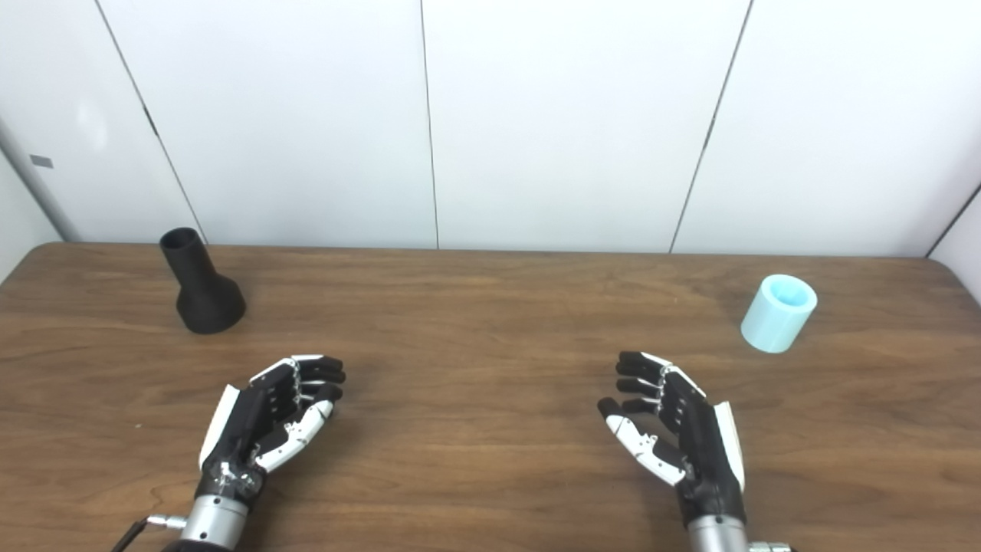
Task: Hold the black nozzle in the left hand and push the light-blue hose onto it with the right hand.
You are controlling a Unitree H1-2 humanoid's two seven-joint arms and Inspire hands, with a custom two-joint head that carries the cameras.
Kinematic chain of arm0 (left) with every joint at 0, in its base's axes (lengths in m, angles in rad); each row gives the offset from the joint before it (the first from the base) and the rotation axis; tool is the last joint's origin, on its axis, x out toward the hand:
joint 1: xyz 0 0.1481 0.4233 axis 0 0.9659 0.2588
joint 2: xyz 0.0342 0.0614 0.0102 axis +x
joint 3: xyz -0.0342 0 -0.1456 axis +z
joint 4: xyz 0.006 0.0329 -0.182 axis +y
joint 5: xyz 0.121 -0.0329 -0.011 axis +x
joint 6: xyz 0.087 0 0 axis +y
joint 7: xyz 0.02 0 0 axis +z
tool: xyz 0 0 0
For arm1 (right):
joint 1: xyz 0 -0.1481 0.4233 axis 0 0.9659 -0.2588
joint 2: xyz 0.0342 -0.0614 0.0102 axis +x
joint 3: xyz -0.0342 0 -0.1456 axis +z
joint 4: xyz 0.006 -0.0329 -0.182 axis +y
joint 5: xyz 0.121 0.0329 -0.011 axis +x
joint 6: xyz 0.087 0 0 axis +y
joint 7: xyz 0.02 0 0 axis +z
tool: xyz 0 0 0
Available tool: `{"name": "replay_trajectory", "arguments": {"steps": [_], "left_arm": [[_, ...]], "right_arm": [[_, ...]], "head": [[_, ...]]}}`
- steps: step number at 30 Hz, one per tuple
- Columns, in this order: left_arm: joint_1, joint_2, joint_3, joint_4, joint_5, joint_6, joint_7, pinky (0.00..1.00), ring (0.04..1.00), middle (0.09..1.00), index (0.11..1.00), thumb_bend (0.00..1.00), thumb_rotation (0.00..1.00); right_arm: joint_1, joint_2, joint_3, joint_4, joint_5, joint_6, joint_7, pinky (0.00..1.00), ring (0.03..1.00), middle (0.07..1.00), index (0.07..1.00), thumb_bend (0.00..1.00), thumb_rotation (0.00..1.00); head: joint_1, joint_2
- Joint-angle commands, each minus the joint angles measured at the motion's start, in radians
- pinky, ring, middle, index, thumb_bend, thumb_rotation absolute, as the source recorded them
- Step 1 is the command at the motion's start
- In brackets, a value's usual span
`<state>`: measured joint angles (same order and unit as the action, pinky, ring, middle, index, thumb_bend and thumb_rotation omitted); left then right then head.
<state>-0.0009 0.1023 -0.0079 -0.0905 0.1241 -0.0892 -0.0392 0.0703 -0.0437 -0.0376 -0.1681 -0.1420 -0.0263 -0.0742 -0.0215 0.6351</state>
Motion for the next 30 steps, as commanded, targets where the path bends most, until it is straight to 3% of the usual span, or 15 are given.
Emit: {"name": "replay_trajectory", "arguments": {"steps": [1, 19, 26, 30], "left_arm": [[-0.005, 0.003, 0.000, -0.009, -0.002, -0.010, 0.004, 0.52, 0.604, 0.647, 0.634, 0.30, 0.18], [-0.003, 0.006, 0.003, -0.009, -0.005, -0.010, 0.003, 0.52, 0.608, 0.653, 0.639, 0.31, 0.19], [-0.002, -0.017, 0.011, -0.022, 0.048, 0.011, 0.053, 0.51, 0.595, 0.635, 0.633, 0.33, 0.11], [-0.007, -0.038, 0.026, -0.020, 0.058, 0.015, 0.088, 0.52, 0.602, 0.638, 0.627, 0.38, 0.13]], "right_arm": [[-0.016, -0.002, 0.000, -0.029, 0.003, -0.028, 0.000, 0.58, 0.679, 0.706, 0.688, 0.27, 0.24], [-0.016, -0.001, 0.002, -0.037, -0.007, -0.024, -0.003, 0.57, 0.679, 0.706, 0.688, 0.28, 0.26], [-0.013, -0.011, -0.012, -0.028, 0.021, -0.029, 0.004, 0.58, 0.686, 0.716, 0.692, 0.27, 0.24], [-0.011, -0.033, -0.025, -0.022, 0.056, -0.037, 0.023, 0.61, 0.704, 0.727, 0.705, 0.26, 0.23]], "head": [[-0.002, 0.000], [-0.001, 0.000], [0.105, -0.010], [0.188, -0.020]]}}
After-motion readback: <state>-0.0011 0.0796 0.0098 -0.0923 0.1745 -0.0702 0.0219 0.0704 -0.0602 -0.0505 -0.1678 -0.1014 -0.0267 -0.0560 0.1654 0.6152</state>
